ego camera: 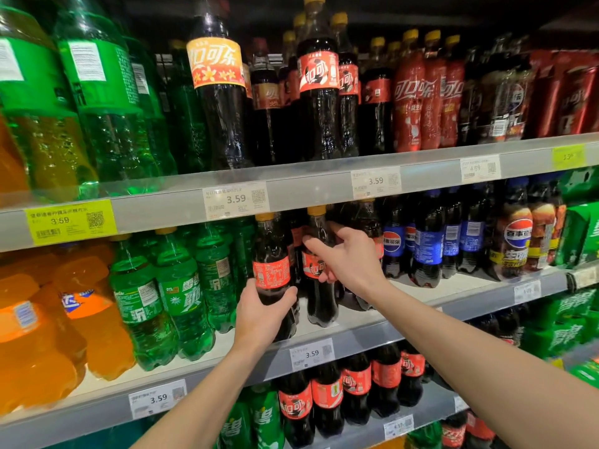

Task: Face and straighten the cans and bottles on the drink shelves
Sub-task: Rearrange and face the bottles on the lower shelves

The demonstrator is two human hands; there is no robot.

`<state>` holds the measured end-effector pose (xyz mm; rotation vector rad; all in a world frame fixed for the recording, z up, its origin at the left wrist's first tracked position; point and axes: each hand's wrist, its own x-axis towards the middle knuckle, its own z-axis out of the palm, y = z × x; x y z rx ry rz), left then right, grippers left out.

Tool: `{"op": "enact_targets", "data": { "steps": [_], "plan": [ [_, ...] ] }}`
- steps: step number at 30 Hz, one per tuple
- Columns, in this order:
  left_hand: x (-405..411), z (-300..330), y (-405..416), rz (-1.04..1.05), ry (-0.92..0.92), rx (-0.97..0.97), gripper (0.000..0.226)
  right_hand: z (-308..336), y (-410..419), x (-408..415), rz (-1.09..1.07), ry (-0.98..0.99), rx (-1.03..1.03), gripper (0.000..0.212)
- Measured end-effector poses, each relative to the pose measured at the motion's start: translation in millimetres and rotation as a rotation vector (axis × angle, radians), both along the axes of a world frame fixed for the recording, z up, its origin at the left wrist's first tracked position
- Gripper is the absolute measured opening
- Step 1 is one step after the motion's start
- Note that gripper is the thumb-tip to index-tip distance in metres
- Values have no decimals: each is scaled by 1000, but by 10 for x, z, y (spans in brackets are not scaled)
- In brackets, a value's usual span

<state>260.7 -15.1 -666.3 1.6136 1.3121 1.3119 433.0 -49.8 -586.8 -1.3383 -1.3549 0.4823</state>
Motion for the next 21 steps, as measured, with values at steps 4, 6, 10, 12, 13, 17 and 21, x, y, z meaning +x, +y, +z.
{"op": "enact_targets", "data": {
  "steps": [4, 6, 10, 12, 13, 17, 21],
  "plan": [
    [-12, -1, -42, 33, -18, 37, 32, -61, 149, -63, -17, 1, 37, 66],
    [-43, 0, -59, 28, -18, 42, 32, -79, 223, -87, -42, -21, 35, 78],
    [-81, 2, -23, 17, 25, 25, 34, -103, 367, -100, -58, 0, -1, 75],
    [-103, 21, -1, 0, 17, 1, 33, -113, 431, -115, -42, 70, -26, 77],
    [-113, 30, 4, -8, 8, -10, 34, -119, 462, -123, -31, 96, -29, 79],
    [-104, 69, -1, -5, -10, -23, 32, -141, 637, -179, -6, 153, -26, 78],
    [-73, 62, -33, 4, -11, -18, 32, -256, 691, -247, 31, 101, -67, 76]
  ]
}}
